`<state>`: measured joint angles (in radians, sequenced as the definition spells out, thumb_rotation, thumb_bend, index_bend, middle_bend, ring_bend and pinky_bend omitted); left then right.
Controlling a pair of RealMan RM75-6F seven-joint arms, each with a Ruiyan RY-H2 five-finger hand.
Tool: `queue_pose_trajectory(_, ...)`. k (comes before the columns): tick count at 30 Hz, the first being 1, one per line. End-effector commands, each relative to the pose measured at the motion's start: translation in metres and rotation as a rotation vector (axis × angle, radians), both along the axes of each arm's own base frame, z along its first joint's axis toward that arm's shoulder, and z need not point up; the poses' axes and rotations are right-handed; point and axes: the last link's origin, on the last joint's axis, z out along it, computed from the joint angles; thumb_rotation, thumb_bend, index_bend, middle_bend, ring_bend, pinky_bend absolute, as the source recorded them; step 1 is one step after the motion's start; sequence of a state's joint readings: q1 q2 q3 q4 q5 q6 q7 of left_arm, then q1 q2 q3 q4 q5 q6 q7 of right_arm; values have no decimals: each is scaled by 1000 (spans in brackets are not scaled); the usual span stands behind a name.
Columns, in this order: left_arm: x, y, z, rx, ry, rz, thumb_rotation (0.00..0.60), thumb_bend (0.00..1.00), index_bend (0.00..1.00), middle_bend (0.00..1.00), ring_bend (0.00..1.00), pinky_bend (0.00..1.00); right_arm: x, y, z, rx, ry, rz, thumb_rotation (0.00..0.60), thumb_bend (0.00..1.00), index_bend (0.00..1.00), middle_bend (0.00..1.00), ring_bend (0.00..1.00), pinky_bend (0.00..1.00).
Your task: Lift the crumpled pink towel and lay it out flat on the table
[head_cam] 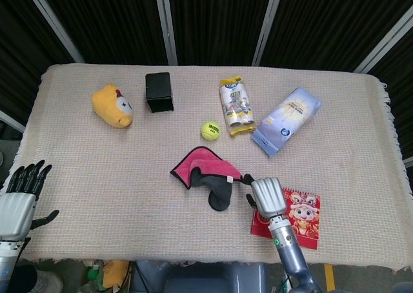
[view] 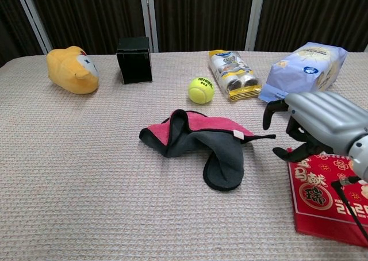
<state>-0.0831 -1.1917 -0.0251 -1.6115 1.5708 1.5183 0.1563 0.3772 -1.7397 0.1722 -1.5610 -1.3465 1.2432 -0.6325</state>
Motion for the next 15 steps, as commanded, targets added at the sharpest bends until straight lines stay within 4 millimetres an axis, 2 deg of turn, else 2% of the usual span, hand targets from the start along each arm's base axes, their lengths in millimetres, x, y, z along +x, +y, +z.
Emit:
queue_pose_trajectory(1,0,0,-1,-4,2,2,600,0,0,0,0,0,0,-4,-7,-2,10,-1,600,340,436,1000,1000,1000)
queue_pose_trajectory(15,-1,1,-5,-16,7,3,600,0,0,0,0,0,-6,-17,-18,-19,8,-22,600,341,458,1000,1000,1000)
